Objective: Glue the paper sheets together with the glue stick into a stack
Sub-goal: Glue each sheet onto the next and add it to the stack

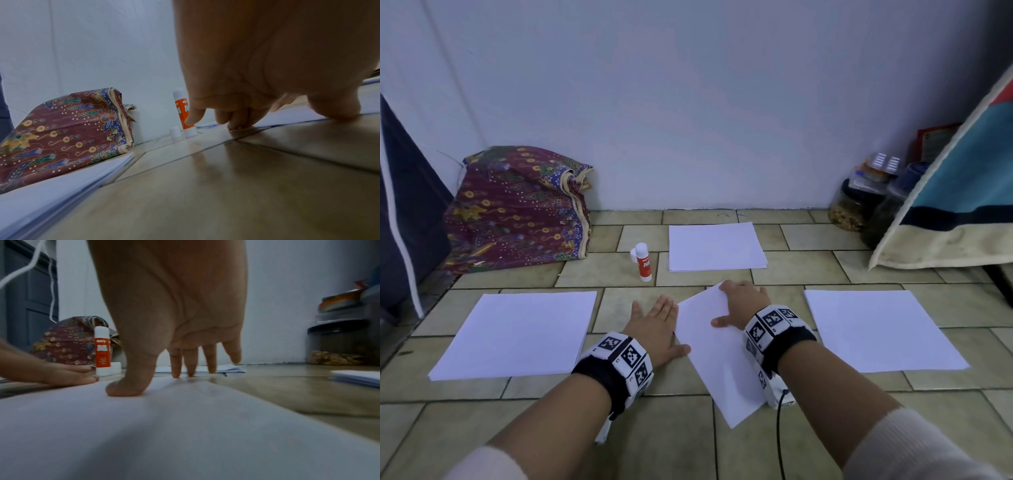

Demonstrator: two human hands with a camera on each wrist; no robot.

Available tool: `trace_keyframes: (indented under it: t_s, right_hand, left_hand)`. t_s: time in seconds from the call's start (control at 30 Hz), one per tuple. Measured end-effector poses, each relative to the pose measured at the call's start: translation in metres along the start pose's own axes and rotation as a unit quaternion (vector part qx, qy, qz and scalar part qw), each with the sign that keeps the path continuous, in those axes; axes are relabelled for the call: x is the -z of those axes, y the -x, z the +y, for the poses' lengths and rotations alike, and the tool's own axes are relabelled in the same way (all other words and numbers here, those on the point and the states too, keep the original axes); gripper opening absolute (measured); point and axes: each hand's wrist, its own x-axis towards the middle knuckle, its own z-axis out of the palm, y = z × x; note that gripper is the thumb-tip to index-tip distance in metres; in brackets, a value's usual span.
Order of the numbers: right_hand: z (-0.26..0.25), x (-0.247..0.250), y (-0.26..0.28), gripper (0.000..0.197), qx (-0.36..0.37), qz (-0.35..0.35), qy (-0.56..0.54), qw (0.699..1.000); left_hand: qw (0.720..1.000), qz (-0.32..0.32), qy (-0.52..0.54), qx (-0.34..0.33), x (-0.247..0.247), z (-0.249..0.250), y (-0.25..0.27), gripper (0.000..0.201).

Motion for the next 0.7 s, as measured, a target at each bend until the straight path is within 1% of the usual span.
trace_keyframes:
  t_s: [0.07,0.1,0.17,0.23,0.27,0.3,0.33,0.37,0.43,0.47,0.5,0.6,0.7]
  right_hand:
    - [-0.012,0.001,0.005,0.073,-0.023,0.018,0.087,0.996]
    - [-0.018,0.002,0.007,0.067,-0.034,0.020,0.108,0.993]
    - [-0.030,0.001,0.009,0.049,-0.045,-0.004,0.089,0.995]
    - [-0.039,-0.004,0.007,0.029,-0.021,-0.041,0.055,0.997]
    - [-0.043,-0.007,0.006,0.026,-0.006,-0.051,0.043,0.998]
    - [-0.047,-0.008,0.007,0.027,0.007,-0.057,0.041,0.998]
    - [-0.050,-0.010,0.008,0.031,0.018,-0.055,0.037,0.998]
    - [-0.053,-0.011,0.009,0.035,0.025,-0.051,0.030,0.998]
    - [-0.058,-0.013,0.012,0.044,0.044,-0.049,0.019,0.998]
    - [-0.061,-0.013,0.013,0.048,0.059,-0.050,0.011,0.997]
    - [-0.064,-0.013,0.013,0.051,0.075,-0.055,0.001,0.996]
    - [-0.072,-0.015,0.011,0.057,0.121,-0.075,-0.041,0.989]
    - [-0.075,-0.013,0.013,0.070,0.127,-0.082,-0.035,0.988]
  left_hand:
    - [0.999,0.029,0.018,-0.002,0.004,-0.001,0.000,0.083]
    - [0.998,0.046,0.032,0.001,0.007,-0.001,0.000,0.079]
    - [0.995,0.088,0.051,0.011,0.013,0.000,0.001,0.067]
    - [0.991,0.121,0.048,0.018,0.018,-0.002,0.002,0.051]
    - [0.989,0.132,0.057,0.017,0.019,-0.004,0.003,0.043]
    - [0.987,0.138,0.078,0.013,0.019,-0.006,0.004,0.041]
    - [0.986,0.134,0.103,0.007,0.017,-0.007,0.004,0.045]
    - [0.985,0.122,0.120,-0.001,0.014,-0.009,0.003,0.057]
    - [0.990,0.079,0.117,-0.019,0.008,-0.010,0.001,0.092]
    - [0.992,0.059,0.107,-0.020,0.005,-0.010,0.000,0.105]
    - [0.993,0.045,0.103,-0.017,0.004,-0.010,0.000,0.112]
    - [0.995,0.027,0.098,-0.001,-0.001,-0.010,-0.007,0.124]
    - [0.997,0.006,0.072,0.025,-0.009,-0.009,-0.010,0.124]
